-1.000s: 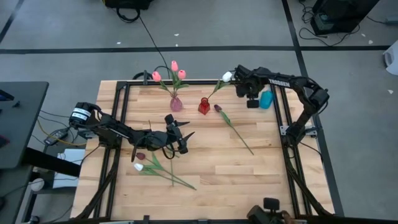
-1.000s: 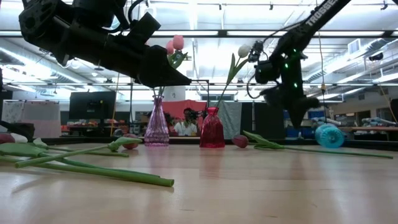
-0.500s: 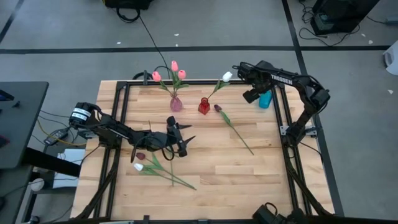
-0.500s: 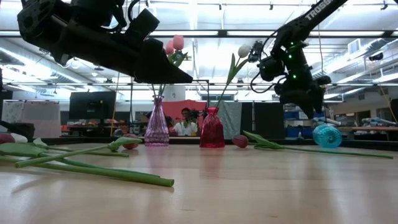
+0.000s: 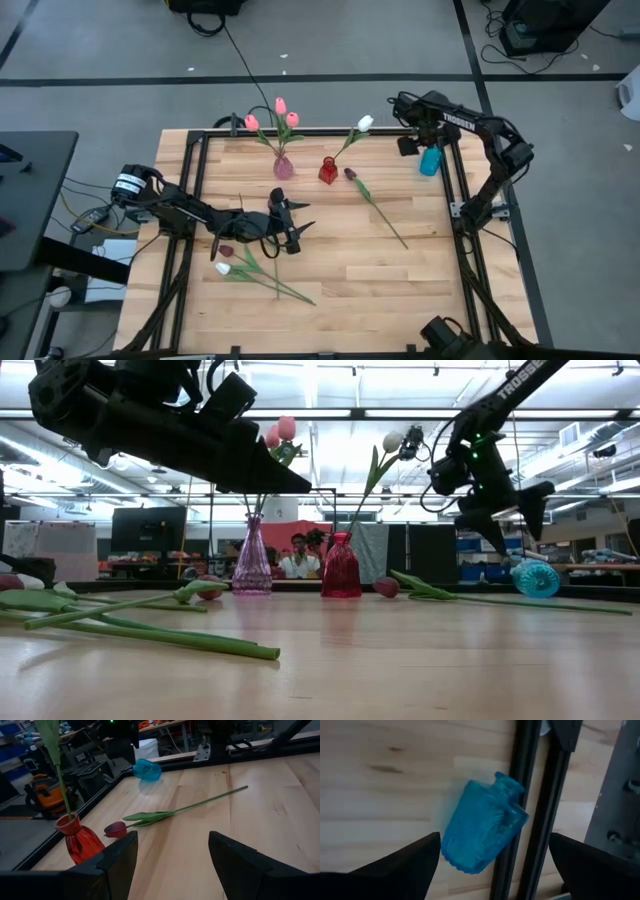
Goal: Sort flowers into vase by color
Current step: Move the blue vase to the center of the table
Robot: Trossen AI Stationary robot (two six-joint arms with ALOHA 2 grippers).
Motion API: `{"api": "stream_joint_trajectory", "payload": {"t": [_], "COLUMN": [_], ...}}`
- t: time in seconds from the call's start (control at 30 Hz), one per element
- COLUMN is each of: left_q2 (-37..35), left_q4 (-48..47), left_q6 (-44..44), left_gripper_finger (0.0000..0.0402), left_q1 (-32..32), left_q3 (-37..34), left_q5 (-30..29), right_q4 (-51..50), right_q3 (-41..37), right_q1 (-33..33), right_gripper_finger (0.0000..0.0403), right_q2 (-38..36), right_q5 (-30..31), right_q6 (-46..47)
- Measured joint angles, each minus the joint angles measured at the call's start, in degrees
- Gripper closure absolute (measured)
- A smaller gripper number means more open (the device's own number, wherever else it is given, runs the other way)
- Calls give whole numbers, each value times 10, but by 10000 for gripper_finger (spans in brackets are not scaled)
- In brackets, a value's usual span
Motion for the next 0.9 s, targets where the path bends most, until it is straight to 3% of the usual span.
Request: {"api": "stream_joint_trajectory", "payload": {"t": [0.33,0.63,0.9], "left_q2": [0,0,0], "left_q4": [-22,-49,-56], "left_q6": [-8,-11,-12], "left_gripper_finger": [153,153,153], "left_q1": [0,0,0], "left_q3": [0,0,0], "left_q5": [0,0,0], "right_q4": [44,90,160], "right_q3": [-45,-74,-108], "right_q1": [-12,-5,-12], "right_gripper_finger": [35,35,39], "right_q2": [1,1,1], "right_q5": [-54,-24,-65], "right_q6": [55,93,114]}}
